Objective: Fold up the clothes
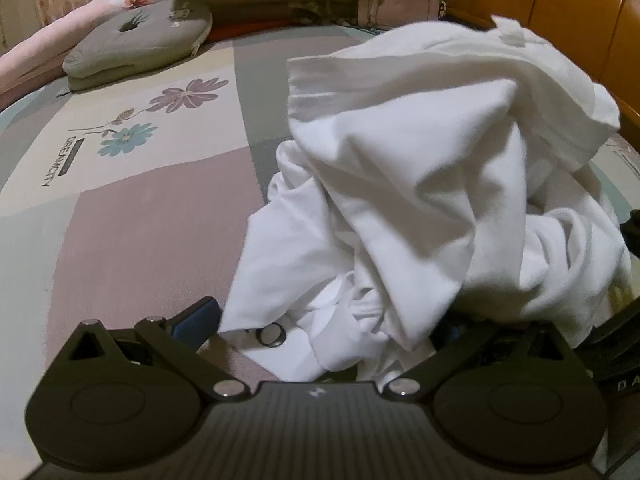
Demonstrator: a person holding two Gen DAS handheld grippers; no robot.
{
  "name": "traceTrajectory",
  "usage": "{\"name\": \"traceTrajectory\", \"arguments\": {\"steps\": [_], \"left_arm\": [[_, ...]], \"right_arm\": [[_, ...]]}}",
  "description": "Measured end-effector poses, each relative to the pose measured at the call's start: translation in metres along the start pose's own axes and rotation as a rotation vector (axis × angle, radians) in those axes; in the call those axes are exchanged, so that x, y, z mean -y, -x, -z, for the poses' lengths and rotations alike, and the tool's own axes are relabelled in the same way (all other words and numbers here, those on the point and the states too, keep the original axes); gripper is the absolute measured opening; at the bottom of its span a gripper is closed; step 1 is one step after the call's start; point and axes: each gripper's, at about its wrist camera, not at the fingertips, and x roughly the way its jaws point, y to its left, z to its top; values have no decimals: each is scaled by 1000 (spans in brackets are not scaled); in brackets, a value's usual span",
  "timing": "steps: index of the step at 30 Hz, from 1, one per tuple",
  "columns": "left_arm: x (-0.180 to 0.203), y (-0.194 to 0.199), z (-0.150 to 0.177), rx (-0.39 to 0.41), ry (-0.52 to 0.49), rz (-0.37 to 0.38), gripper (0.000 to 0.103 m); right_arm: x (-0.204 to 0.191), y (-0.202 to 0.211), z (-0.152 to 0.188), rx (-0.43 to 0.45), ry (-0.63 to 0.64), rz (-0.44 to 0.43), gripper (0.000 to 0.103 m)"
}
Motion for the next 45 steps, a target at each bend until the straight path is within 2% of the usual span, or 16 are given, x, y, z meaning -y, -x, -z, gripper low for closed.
{"name": "traceTrajectory", "arguments": {"steps": [6, 11, 14, 18, 21, 23, 26, 28, 29, 30, 31, 32, 33, 37, 45], "left_arm": [[-9, 29, -2, 57, -34, 51, 102], [-11, 44, -6, 99, -54, 62, 102], [-13, 49, -9, 130, -38, 71, 96], [-10, 50, -9, 128, -42, 94, 87], [-6, 51, -6, 127, -60, 95, 86], [-5, 50, -6, 121, -57, 109, 74], [-2, 47, -7, 108, -56, 164, 61], [0, 45, -7, 102, -60, 204, 49], [2, 45, -7, 108, -68, 217, 42], [3, 45, -7, 114, -76, 228, 38], [2, 45, -7, 121, -82, 234, 32], [2, 46, -8, 129, -88, 237, 23], [1, 47, -9, 141, -93, 233, 19], [-5, 50, -17, 179, -101, 228, 16], [-24, 69, -39, 253, -85, 221, 15]], "right_arm": [[15, 44, 1, 101, 29, -5, 103], [26, 66, 0, 139, 4, -16, 103], [31, 76, 2, 164, -10, -25, 103], [29, 75, 1, 170, -9, -52, 87], [28, 76, -3, 181, -15, -67, 81], [30, 76, -7, 182, -34, -78, 79], [36, 68, -12, 168, -86, -141, 72], [39, 60, -12, 145, -123, -188, 54], [40, 56, -12, 133, -141, -212, 51], [42, 52, -11, 121, -159, -235, 41], [42, 51, -12, 126, -161, -242, 27], [43, 51, -12, 133, -160, -246, 21], [43, 51, -12, 140, -160, -251, 17], [49, 56, -21, 169, -144, -239, 16], [74, 61, -47, 216, -82, -83, 16]]}}
